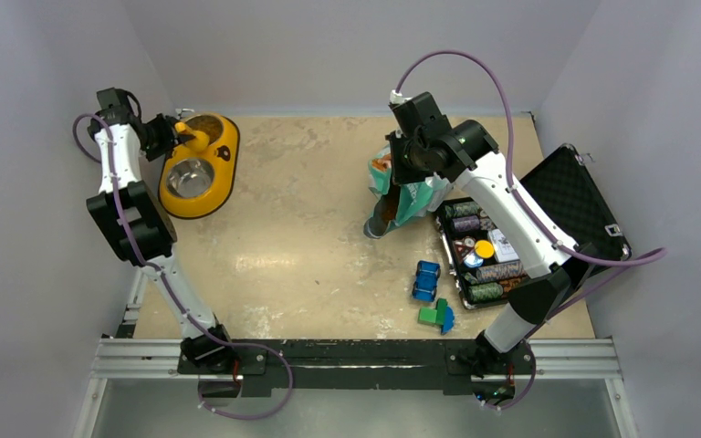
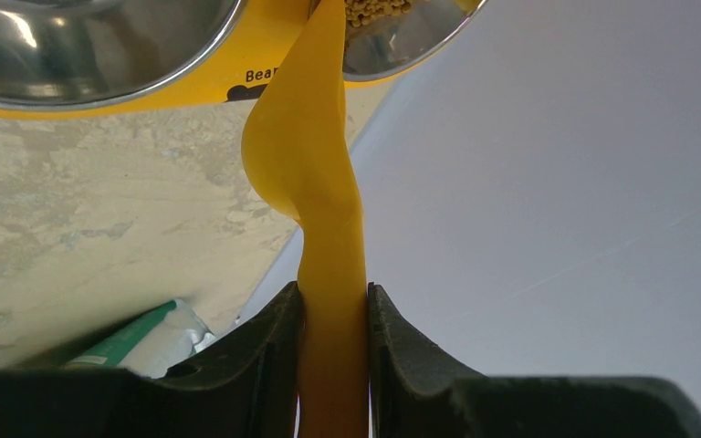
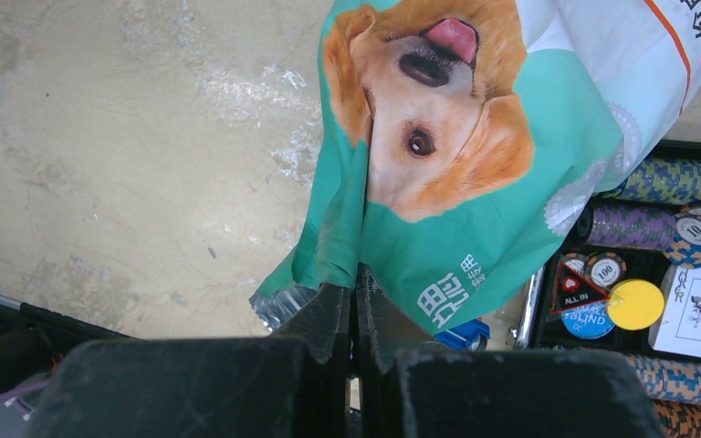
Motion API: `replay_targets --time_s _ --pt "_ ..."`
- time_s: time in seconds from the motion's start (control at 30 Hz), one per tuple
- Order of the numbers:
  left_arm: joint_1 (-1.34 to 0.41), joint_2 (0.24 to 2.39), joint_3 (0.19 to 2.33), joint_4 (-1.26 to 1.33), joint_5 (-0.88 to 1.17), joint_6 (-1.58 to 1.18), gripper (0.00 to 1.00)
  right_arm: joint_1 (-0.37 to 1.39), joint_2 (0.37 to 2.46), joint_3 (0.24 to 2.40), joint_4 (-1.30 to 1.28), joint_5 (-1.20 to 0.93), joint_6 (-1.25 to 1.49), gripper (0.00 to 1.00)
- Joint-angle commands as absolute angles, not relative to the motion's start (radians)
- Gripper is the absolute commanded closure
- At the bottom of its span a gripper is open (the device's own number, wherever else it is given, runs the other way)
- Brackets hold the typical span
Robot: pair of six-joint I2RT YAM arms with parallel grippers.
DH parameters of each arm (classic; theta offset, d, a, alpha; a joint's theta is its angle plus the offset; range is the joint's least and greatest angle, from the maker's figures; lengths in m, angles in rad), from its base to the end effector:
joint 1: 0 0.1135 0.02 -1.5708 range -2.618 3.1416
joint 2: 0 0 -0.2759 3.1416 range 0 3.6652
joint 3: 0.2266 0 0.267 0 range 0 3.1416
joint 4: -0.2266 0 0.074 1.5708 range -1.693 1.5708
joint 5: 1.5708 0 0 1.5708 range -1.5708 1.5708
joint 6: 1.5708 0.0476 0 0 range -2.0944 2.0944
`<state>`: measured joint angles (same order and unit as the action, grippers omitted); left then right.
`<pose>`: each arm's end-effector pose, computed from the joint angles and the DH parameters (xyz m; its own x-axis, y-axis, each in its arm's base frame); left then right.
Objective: Serve the pet food
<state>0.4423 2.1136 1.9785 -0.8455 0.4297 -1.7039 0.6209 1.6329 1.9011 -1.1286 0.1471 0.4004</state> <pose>0.4546 0.1934 0.2767 0.2776 -0.8655 0.4169 -0.7204 -0.4747 -0.5057 0.2896 0.1986 0.4239 -0.7618 -0.0709 -0.6439 -0.2180 0.9641 0.1519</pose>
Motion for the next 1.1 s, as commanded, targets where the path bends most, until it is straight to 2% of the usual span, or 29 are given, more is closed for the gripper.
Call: replay_targets --time_s 0.0,0.2,0.33,0.5,0.7,0.77,0.9,1.07 --pt "0.437 2.143 2.069 -0.955 0.437 -1.757 1.00 0.612 1.552 1.934 -1.060 0.176 0.400 1.00" --pt "0.435 2.109 2.084 -0.883 0.435 -1.735 1.00 0.611 1.552 1.937 -1.058 0.183 0.398 1.00" --pt "0.431 2.028 2.011 -0.723 0.429 -1.671 1.00 0.612 1.555 1.939 -1.057 0.185 0.394 1.00" --pt "0.416 1.855 1.766 -0.391 0.477 -1.567 1.00 0.611 1.560 1.948 -1.056 0.195 0.387 1.00" --pt "0.306 1.530 1.371 -0.091 0.676 -1.330 1.00 0.610 1.583 1.988 -1.055 0.204 0.376 1.00" --pt "0.188 1.402 1.266 -0.152 0.737 -1.202 1.00 0.609 1.593 2.001 -1.055 0.204 0.371 1.00" --pt "-0.002 1.172 1.146 -0.454 0.732 -0.959 1.00 0.610 1.610 2.014 -1.057 0.214 0.358 1.00" --pt "-0.165 0.985 1.143 -0.803 0.804 -0.779 1.00 0.610 1.647 2.044 -1.057 0.213 0.360 1.00"
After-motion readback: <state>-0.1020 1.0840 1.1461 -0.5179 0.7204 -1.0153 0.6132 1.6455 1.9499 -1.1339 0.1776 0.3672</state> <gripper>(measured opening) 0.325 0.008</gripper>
